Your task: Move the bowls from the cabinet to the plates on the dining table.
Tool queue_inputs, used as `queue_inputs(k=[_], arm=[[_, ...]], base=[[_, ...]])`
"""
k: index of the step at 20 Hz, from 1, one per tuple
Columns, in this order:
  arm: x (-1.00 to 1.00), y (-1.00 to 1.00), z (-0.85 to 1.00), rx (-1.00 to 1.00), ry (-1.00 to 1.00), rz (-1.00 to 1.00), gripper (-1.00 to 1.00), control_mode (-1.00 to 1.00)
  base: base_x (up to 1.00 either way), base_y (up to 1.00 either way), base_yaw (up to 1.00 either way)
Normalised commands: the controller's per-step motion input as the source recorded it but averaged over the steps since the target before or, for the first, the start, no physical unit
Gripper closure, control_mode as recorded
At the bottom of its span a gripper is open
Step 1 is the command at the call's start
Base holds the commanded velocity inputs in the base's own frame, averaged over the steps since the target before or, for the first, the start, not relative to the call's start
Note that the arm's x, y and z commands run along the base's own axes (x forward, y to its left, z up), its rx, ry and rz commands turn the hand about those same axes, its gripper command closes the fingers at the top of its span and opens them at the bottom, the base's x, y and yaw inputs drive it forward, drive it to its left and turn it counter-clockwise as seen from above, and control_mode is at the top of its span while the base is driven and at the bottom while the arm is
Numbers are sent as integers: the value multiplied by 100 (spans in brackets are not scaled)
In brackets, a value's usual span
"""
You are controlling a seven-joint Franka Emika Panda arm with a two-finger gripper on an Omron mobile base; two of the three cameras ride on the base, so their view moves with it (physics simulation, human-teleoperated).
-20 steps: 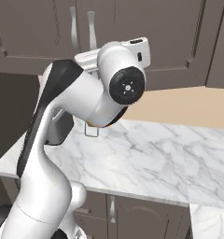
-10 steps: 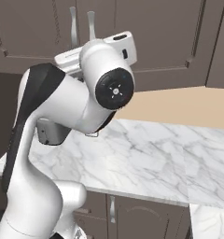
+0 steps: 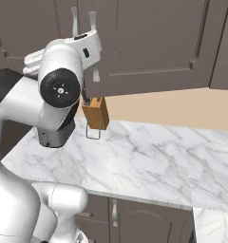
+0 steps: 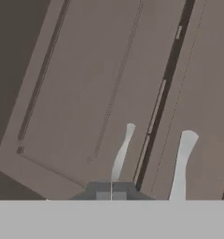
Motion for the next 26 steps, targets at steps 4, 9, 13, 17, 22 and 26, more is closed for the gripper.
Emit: queue_inputs(k=[4,9,13,17,22,26], arm=[[5,39,4,-1,1,-27,100,-100],[8,24,12,-7,16,-32,100,-100],[18,7,27,-13,28,-31,100,-100],[25,2,27,-16,31,-27,100,-100],[35,9,6,-20,21,-25,100,-100],[33,9,0,-22,11,-25,100,-100]], base=[[0,0,0],[0,0,0],[0,0,0],[0,0,0],[0,0,0],[0,0,0]])
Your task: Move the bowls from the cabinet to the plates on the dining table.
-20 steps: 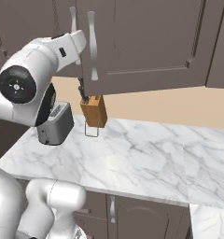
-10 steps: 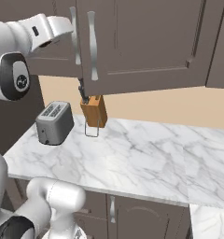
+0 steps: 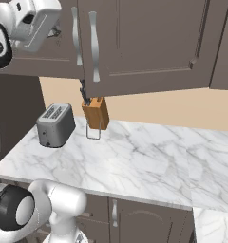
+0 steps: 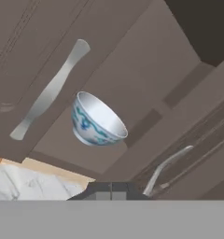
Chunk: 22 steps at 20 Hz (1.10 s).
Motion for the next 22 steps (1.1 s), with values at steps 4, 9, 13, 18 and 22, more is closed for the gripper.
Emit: queue_inputs(k=[4,9,13,18,22], arm=[[21,1,-8,-18,10,-22,100,-100],[13,0,-13,-13,2,-16,100,-100],[7,0,-21,-8,0,-12,100,-100],[6,-8,-17,-6,0,-10,100,-100],[0,-17,-9,-4,0,-8,100,-100]], base=[[0,0,0],[0,0,0],[0,0,0],[0,0,0],[0,0,0]])
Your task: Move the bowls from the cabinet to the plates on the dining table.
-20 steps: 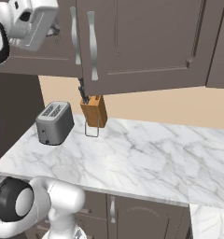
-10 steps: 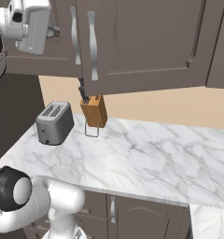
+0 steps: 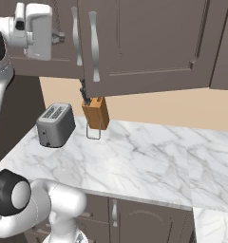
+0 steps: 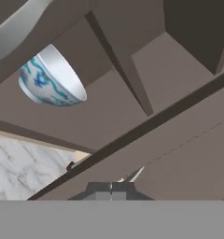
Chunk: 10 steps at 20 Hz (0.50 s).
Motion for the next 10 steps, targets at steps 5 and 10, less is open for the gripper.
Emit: queue_inputs(k=[5,10], arm=[[7,-10,-12,-3,0,-4,100,-100],[9,-10,-10,-1,0,-2,100,-100]], base=[[0,0,0],[0,0,0]])
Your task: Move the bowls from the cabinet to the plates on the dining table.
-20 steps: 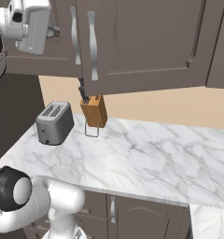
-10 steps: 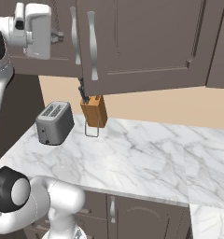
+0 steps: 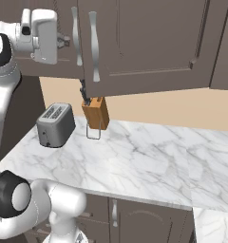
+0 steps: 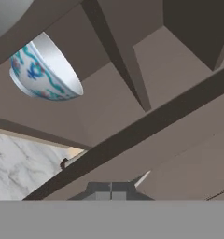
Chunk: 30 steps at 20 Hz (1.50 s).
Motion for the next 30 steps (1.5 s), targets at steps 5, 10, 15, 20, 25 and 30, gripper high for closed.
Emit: queue_inputs(k=[5,10,15,20,25,30], arm=[[9,-10,-6,-1,0,-1,100,-100],[14,-7,-9,-1,0,0,100,-100],[17,-4,-8,-1,0,0,100,-100],[18,-2,-8,-1,1,0,100,-100],[19,-5,-3,0,0,0,100,-100],[16,-11,-2,0,0,0,100,-100]], base=[[0,0,0],[0,0,0],[0,0,0],[0,0,0],[0,0,0],[0,0,0]])
